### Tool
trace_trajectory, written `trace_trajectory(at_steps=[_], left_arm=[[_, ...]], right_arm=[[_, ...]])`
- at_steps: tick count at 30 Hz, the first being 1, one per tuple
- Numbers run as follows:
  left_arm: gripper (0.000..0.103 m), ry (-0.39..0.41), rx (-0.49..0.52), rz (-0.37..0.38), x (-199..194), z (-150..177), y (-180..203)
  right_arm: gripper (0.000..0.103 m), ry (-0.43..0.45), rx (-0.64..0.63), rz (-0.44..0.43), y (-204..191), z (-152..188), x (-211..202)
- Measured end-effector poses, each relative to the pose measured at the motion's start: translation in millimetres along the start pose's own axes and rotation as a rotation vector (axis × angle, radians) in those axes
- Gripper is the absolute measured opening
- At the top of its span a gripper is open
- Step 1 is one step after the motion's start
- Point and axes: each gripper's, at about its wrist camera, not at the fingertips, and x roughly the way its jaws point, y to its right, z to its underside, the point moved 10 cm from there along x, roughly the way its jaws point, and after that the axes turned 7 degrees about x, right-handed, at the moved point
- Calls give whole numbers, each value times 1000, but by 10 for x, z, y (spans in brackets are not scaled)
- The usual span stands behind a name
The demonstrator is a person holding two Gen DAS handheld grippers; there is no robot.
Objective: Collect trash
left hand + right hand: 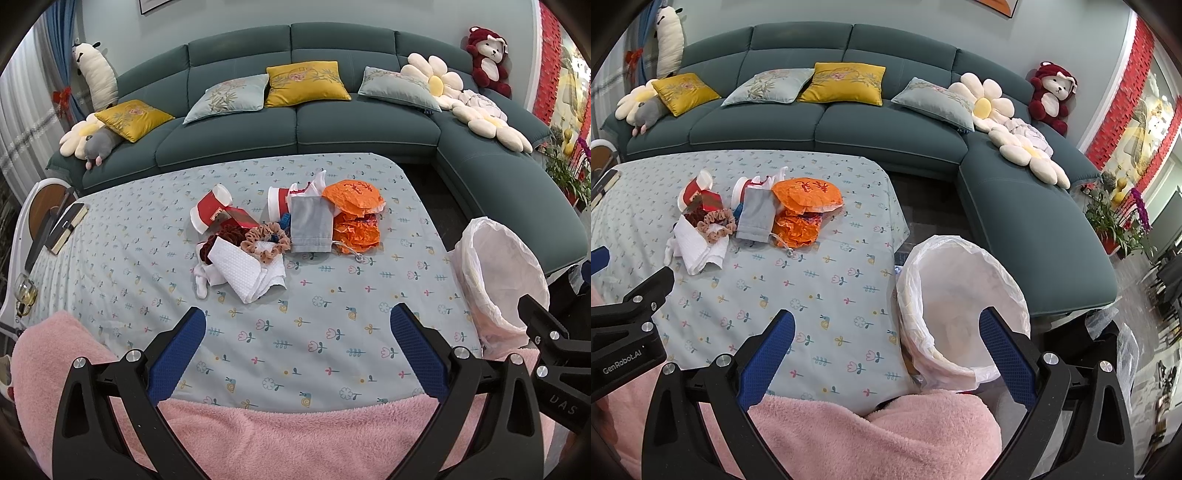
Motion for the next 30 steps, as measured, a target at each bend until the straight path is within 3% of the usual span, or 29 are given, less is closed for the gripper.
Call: trace_trajectory(at_steps=[22, 30], left_arm=[[95, -19, -30, 5, 83, 41, -92], [95, -58, -89, 27, 218, 136, -260]], right_arm=[[96, 39, 53, 25, 33, -94, -24], [96, 49, 56, 26, -50, -140, -10]])
